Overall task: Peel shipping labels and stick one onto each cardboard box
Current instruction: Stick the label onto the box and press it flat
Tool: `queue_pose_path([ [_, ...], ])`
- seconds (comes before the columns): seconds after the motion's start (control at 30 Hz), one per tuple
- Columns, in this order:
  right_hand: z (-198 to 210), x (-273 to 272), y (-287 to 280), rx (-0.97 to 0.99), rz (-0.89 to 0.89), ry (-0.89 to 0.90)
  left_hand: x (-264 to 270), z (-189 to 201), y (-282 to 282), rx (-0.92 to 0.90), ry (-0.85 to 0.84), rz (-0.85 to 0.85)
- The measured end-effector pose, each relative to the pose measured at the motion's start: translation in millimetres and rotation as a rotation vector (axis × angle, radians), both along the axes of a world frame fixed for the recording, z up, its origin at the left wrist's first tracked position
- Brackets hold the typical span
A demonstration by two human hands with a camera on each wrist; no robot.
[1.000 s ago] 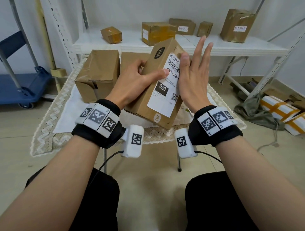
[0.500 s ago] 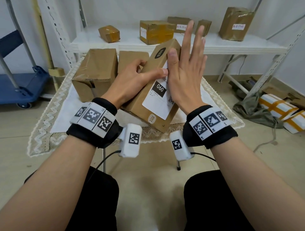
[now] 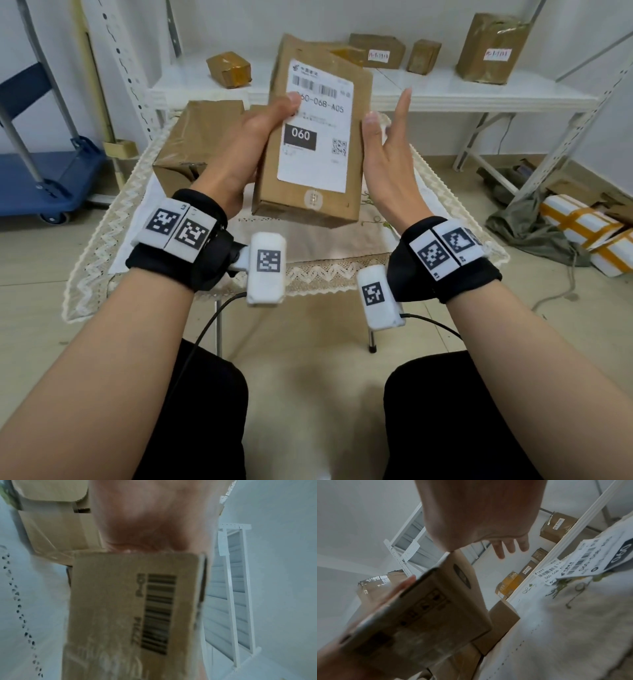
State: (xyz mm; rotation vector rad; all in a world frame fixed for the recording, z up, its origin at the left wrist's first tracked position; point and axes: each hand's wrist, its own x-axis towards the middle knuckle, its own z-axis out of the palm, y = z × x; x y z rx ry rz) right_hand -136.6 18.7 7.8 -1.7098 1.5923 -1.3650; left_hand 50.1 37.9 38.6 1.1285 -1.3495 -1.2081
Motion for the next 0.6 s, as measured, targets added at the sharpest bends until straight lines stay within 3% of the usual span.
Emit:
queue_pose_path([
  [0.2, 12.3, 6.5, 15.6, 0.215, 0.172, -0.180, 2.7, -3.3, -5.4, 0.011, 0.093, 0.064],
  [0.4, 15.7, 6.2, 20.4, 0.369, 0.342, -0.330, 7.0, -4.0, -12.5, 0.012, 0.201, 0.008],
  [0.6, 17.5, 1.5, 14.4, 0.398, 0.360, -0.599, 0.5, -2.1, -14.9, 0.048, 0.134, 0.054],
])
